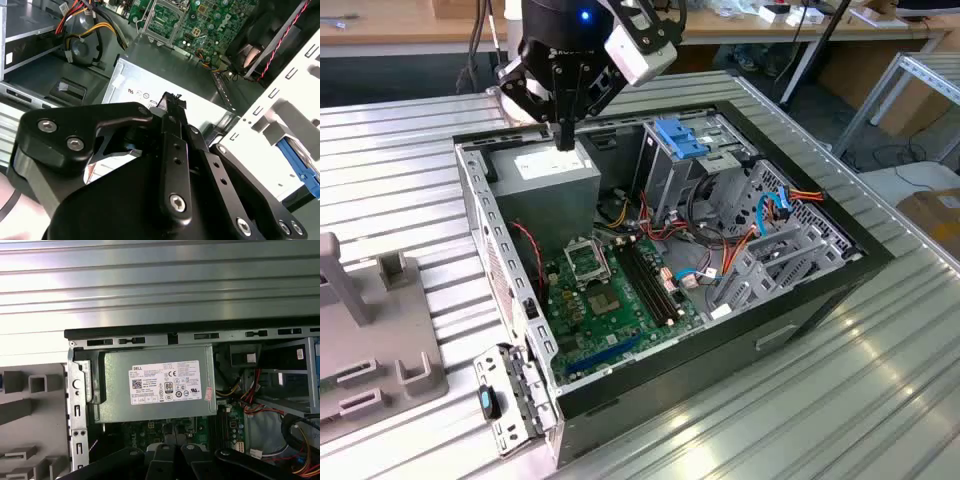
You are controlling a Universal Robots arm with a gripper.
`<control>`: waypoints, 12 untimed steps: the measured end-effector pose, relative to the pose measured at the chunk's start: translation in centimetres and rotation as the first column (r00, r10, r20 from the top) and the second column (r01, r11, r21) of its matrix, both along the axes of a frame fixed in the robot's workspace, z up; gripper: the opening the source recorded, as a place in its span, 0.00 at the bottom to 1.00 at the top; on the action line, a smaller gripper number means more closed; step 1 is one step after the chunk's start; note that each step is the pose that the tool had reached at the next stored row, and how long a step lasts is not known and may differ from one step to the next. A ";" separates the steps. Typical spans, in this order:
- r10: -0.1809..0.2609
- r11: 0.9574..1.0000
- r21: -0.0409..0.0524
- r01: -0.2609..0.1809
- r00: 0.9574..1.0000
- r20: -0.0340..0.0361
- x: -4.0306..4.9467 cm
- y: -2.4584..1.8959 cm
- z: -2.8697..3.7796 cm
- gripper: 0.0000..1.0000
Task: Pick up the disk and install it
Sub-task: 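Reach for the disk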
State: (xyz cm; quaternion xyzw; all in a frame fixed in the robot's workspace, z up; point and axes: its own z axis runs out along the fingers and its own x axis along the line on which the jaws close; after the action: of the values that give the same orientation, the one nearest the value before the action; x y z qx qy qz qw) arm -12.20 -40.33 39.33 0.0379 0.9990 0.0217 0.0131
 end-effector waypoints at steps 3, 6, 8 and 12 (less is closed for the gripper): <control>0.000 1.000 0.000 0.000 1.000 0.000 0.00 -0.03 0.00 0.11; 0.000 1.000 0.000 0.000 1.000 0.000 0.00 -0.04 0.00 0.11; 0.000 1.000 0.000 0.000 1.000 0.000 0.00 -0.04 0.00 0.11; 0.000 1.000 0.000 0.000 1.000 0.000 -0.01 -0.05 0.00 0.11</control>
State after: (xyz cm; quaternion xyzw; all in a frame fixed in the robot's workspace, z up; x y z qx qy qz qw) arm -12.21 -40.38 39.33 0.0378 0.9990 0.0217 0.0131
